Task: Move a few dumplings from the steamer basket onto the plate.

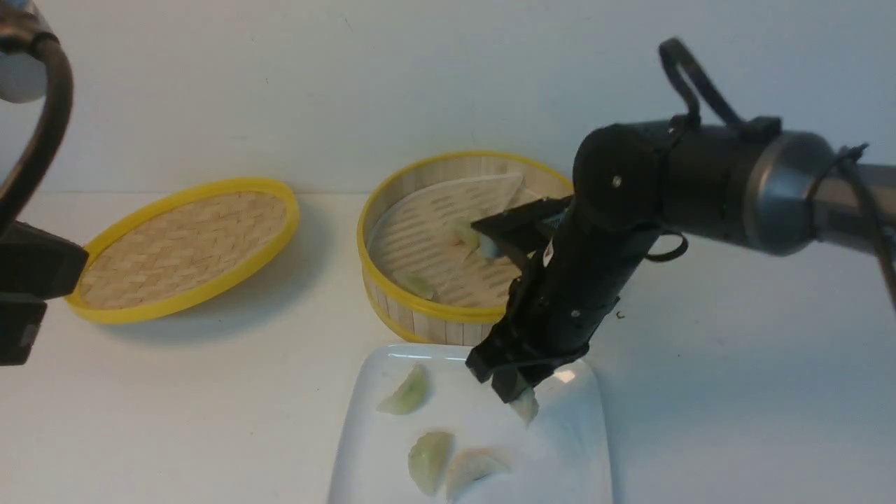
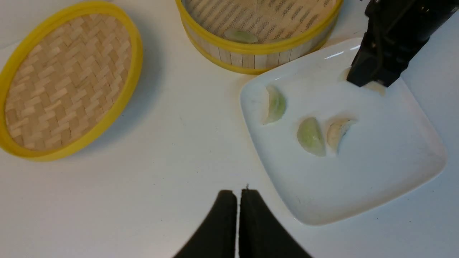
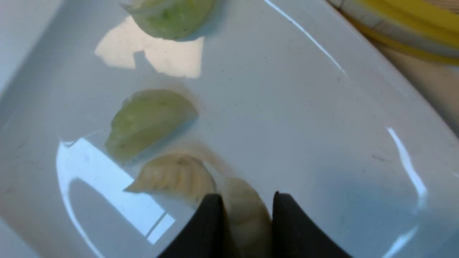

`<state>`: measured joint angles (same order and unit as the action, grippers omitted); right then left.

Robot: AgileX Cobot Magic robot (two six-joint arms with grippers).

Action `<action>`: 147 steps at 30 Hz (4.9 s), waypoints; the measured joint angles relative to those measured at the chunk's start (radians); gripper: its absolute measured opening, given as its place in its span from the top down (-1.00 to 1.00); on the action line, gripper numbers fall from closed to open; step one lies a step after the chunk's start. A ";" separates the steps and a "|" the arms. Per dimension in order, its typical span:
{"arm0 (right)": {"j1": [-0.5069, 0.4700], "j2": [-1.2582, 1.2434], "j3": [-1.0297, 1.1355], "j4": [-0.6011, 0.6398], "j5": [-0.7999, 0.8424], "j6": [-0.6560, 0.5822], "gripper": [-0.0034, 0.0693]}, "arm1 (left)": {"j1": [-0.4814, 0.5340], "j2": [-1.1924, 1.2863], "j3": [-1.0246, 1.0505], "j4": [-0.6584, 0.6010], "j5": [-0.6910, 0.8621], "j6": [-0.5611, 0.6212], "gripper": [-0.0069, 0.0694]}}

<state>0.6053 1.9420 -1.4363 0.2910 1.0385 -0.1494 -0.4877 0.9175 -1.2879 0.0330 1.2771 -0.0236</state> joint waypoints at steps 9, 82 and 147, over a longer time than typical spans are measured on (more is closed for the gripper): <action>0.006 0.050 -0.052 0.005 0.035 -0.001 -0.22 | 0.000 0.000 0.000 0.000 0.000 0.000 0.83; -0.147 -0.055 -0.379 -0.037 0.210 -0.031 -0.14 | 0.000 0.000 0.000 -0.003 0.000 -0.001 0.83; 0.049 -1.900 0.748 -0.621 -0.394 0.507 0.94 | 0.000 0.000 0.000 -0.056 -0.120 0.007 0.83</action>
<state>0.6539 0.0419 -0.6884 -0.3300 0.6449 0.3575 -0.4877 0.9175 -1.2879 -0.0232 1.1569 -0.0166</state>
